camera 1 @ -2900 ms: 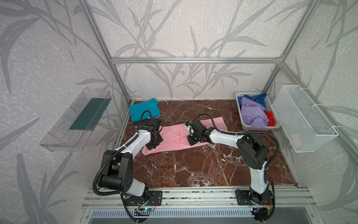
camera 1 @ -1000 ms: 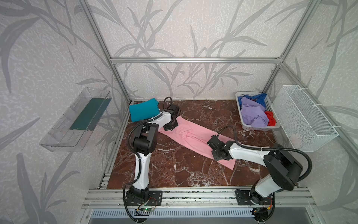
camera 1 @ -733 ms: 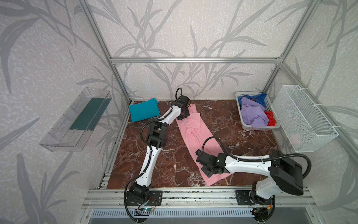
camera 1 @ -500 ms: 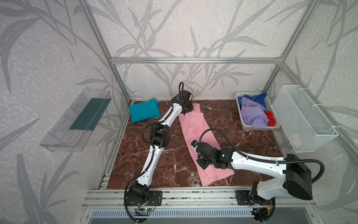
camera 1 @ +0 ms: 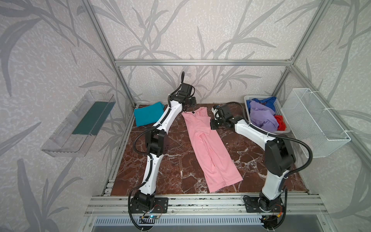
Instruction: Fold and stack the t-shirts
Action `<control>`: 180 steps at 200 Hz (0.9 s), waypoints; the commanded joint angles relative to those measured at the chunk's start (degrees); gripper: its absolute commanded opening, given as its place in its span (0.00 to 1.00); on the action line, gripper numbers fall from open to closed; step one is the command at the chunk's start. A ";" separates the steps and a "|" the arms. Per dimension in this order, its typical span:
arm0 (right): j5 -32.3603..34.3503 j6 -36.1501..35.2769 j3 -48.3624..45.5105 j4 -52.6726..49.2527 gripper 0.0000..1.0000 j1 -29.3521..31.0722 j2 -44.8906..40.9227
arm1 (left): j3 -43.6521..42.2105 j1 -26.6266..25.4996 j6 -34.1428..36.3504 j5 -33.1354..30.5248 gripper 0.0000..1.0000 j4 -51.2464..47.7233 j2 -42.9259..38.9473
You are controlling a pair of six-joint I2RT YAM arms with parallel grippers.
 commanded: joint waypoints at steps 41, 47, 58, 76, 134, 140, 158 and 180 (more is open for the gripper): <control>-6.39 0.97 15.46 -4.60 0.14 -2.84 17.38 | 4.66 0.85 0.31 -1.11 0.51 -2.80 9.88; -6.33 0.89 17.25 -5.24 0.14 -3.01 19.03 | 4.99 1.02 0.04 -1.14 0.51 -2.60 10.46; -6.47 0.75 20.16 -6.18 0.15 -3.21 21.71 | 5.65 1.39 -0.32 -0.96 0.51 -2.25 11.81; -6.20 0.57 23.95 -7.84 0.22 -3.53 24.95 | 6.46 2.16 -0.85 -1.03 0.53 -1.90 13.88; -3.30 -0.05 20.17 -8.12 0.41 -3.66 23.17 | 6.59 4.27 -2.04 -0.54 0.52 -0.03 16.27; -3.02 0.37 17.72 -6.82 0.42 -3.67 21.66 | 6.56 4.40 -2.04 -0.50 0.55 -0.03 16.08; -2.70 1.55 10.41 -3.54 0.44 -4.08 17.15 | 6.46 4.58 -1.63 -1.22 0.61 -0.53 15.19; -1.27 2.48 3.12 -1.88 0.45 -4.53 12.22 | 4.84 4.56 -0.43 -2.46 0.67 -0.43 13.06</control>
